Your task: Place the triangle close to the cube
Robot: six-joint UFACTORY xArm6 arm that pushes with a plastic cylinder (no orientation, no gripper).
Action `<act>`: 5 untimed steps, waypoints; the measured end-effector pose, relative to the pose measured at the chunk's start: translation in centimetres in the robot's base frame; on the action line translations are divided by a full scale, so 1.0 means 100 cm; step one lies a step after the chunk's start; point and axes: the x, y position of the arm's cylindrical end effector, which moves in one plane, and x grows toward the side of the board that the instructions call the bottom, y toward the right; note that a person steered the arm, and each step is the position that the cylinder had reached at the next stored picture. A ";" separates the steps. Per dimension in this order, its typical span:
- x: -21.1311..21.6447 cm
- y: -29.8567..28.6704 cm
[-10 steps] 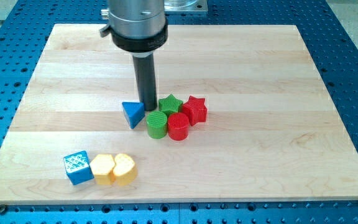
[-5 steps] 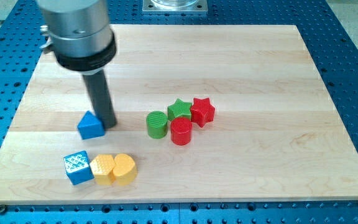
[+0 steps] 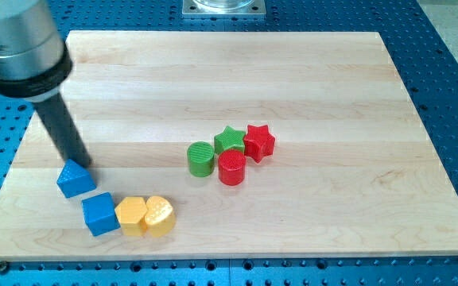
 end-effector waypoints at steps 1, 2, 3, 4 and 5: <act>0.009 -0.008; 0.016 0.003; 0.002 0.029; -0.016 0.052; -0.002 0.052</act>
